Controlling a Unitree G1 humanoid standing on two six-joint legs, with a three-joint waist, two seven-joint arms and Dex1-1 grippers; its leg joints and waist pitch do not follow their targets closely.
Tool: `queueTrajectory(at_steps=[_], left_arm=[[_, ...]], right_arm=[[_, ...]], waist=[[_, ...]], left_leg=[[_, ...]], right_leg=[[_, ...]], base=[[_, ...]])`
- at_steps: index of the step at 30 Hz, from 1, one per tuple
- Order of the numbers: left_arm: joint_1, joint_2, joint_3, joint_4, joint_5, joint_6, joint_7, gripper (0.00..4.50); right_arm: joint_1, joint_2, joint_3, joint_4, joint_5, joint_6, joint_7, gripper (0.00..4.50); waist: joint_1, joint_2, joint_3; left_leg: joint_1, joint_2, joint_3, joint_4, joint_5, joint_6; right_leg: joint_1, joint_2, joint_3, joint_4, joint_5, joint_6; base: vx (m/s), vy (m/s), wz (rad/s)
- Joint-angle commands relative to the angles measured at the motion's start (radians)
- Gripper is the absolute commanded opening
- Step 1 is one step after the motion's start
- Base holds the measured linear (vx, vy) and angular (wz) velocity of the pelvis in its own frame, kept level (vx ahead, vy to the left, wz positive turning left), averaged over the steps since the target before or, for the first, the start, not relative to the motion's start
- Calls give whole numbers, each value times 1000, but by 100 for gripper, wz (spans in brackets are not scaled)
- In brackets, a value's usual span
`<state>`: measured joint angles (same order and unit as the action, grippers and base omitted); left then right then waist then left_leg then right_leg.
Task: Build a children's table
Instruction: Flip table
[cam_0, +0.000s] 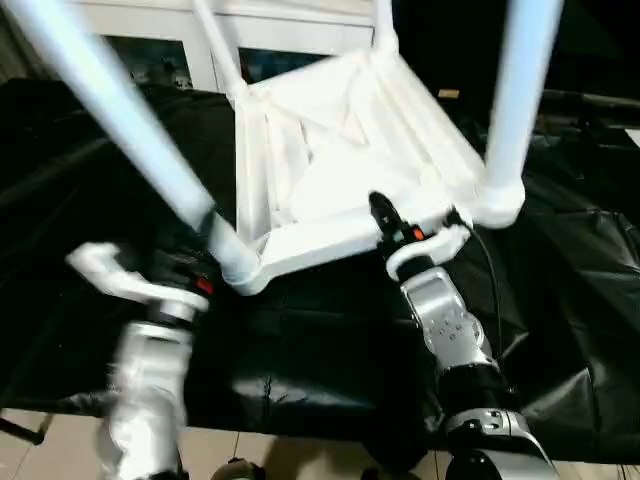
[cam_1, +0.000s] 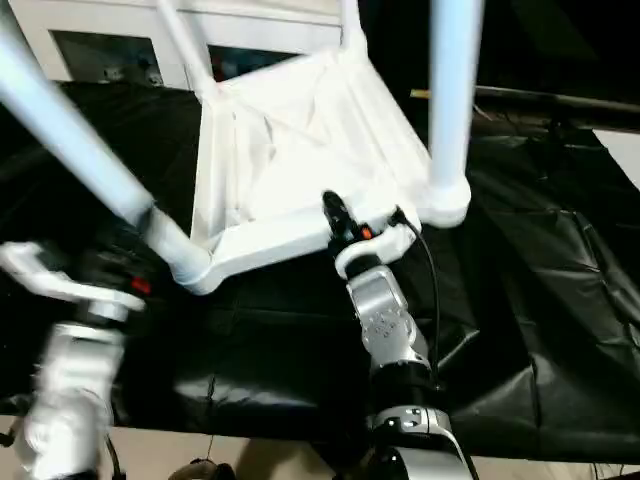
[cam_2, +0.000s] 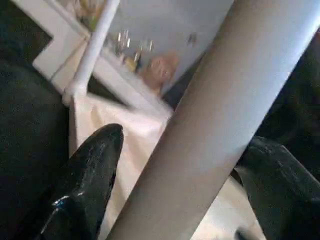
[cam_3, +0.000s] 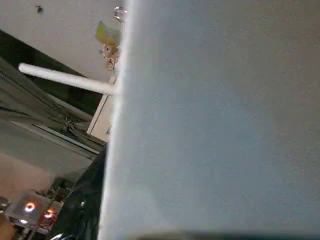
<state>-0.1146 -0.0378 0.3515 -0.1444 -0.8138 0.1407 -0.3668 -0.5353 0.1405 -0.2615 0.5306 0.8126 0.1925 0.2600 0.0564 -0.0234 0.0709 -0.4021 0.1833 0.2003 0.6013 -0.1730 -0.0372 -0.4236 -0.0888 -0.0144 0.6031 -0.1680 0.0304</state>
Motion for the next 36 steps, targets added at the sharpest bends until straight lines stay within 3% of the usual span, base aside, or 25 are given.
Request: queueTrajectory(at_steps=[1,7,9,12,14,17,20,23,26,28,30,34,35,36], left_arm=[[-34,78,253,-38,-139,-97,38,387],[-21,147,254,-52,-178,-47,-40,387],[-24,154,244,-59,-175,-56,-48,387],[-60,206,241,-59,-140,-77,-59,387],[-97,245,263,-35,-128,-84,-54,387],[-125,281,284,-8,-137,-89,-53,387],[-140,312,302,0,-178,-69,-68,387],[-139,331,296,-50,-265,-4,-104,387],[-166,384,269,-104,-308,44,-132,387],[-199,399,277,-95,-297,30,-111,387],[-277,440,310,-46,-241,-25,-64,387],[-312,485,332,-12,-230,-37,-56,387],[-318,506,343,0,-230,-29,-50,387],[-318,513,346,4,-233,-23,-50,387]], right_arm=[[21,-21,-63,-84,-32,-36,9,210],[26,-43,-63,-80,-46,-37,12,205],[26,-49,-62,-84,-50,-43,9,202],[24,-82,-62,-99,-71,-63,-4,201],[20,-109,-69,-100,-76,-63,-13,201],[22,-137,-63,-99,-87,-62,-17,201],[33,-160,-49,-113,-113,-63,-12,201],[40,-179,-49,-135,-145,-49,-7,201],[47,-230,-5,-169,-223,-36,-34,201],[48,-251,11,-183,-249,-33,-52,201],[47,-285,21,-223,-275,-9,-101,201],[50,-319,36,-252,-310,14,-133,201],[54,-336,45,-269,-330,26,-138,201],[56,-342,48,-275,-337,29,-138,201]], waist=[[0,-11,-76],[-4,-8,-72],[7,-2,-74],[15,0,-71],[19,1,-69],[16,0,-66],[17,1,-70],[19,1,-72],[19,0,-68],[21,1,-66],[20,-1,-62],[19,-5,-58],[19,2,-61],[19,3,-60]], left_leg=[[29,32,-9,-73,-181,15],[31,28,-10,-75,-212,-8],[44,33,-7,-73,-205,-3],[40,34,-8,-79,-228,-12],[48,31,-10,-82,-290,-44],[44,29,-13,-85,-324,-72],[43,27,-13,-84,-311,-76],[40,27,-12,-82,-278,-73],[41,27,-11,-83,-284,-68],[45,26,-11,-84,-307,-73],[44,24,-14,-87,-320,-89],[43,21,-15,-87,-350,-106],[50,22,-17,-87,-362,-113],[50,21,-17,-88,-375,-119]], right_leg=[[42,-23,16,-51,-138,-170],[40,-20,18,-52,-171,-141],[31,-16,19,-51,-134,-139],[32,-18,18,-51,-166,-134],[25,-17,18,-56,-239,-101],[27,-22,20,-59,-281,-84],[28,-22,20,-57,-268,-83],[31,-19,19,-48,-208,-116],[29,-17,18,-50,-222,-116],[27,-15,19,-54,-254,-102],[28,-15,20,-59,-292,-65],[26,-19,21,-67,-384,-26],[22,-20,22,-69,-400,-19],[19,-17,21,-71,-403,-17]], base=[[0,0,0],[0,0,0],[0,0,0],[0,0,0],[0,0,0],[0,0,0],[0,0,0],[0,0,0],[0,0,0],[0,0,0],[0,0,0],[0,0,0],[0,0,0],[0,0,0]])
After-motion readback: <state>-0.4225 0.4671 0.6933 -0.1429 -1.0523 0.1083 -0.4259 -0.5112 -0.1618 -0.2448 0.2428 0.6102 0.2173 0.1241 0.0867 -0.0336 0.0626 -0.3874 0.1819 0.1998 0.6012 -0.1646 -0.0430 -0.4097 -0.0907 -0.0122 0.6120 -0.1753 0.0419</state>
